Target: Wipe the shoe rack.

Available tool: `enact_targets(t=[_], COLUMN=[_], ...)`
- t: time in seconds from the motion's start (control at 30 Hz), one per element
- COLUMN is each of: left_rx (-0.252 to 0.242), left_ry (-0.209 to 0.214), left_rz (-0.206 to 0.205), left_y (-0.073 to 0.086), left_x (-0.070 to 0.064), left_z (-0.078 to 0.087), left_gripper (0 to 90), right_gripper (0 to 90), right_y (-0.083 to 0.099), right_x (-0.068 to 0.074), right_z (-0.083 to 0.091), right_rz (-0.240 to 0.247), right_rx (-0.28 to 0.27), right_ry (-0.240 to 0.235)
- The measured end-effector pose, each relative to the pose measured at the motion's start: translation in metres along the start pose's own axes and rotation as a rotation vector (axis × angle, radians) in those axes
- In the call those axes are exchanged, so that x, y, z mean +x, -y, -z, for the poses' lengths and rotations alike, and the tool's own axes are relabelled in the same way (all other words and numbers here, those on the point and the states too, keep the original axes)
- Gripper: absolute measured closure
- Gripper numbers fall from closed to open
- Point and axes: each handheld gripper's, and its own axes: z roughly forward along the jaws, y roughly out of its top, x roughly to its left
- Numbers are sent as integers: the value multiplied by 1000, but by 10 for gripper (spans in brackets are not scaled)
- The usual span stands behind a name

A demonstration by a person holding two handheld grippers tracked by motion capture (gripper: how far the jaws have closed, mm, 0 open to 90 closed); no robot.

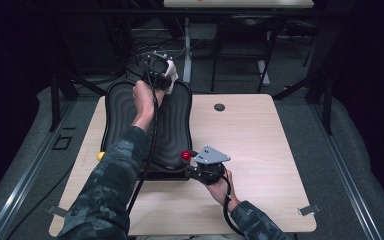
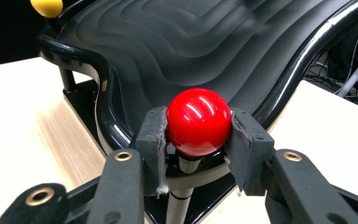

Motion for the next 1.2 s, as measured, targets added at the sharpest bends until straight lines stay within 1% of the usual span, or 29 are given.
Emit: enact_targets(t=[0.2,0.4,0.57,0.7,0.77,0.83,1.07,1.2], left_rx=[18,35,62,71,78,81,87,84], left_ry=[36,87,125,142,151,153,184,192], left_rz=[-40,-77,-120,-162,-176,-199,-243,-286], left_y=[-9,-11,-9,-2,2,7,27,40], left_x=[-17,-33,-43,-51,-54,-56,-60,-65], left_z=[-6,-9,-8,-5,-3,-1,9,16], left_gripper=[798,799,800,800,801,801,802,802], right_gripper=[602,603,602,602,602,602,602,602], right_y=[0,0,0,0,0,0,0,0], right_x=[0,0,0,0,0,0,0,0], right_z=[0,0,0,0,0,0,0,0], right_rz=[-1,-2,-1,-1,-3,-3,-6,-4], right_rx=[4,4,4,3,3,3,0,1], right_ry=[1,2,0,0,-1,0,-2,1])
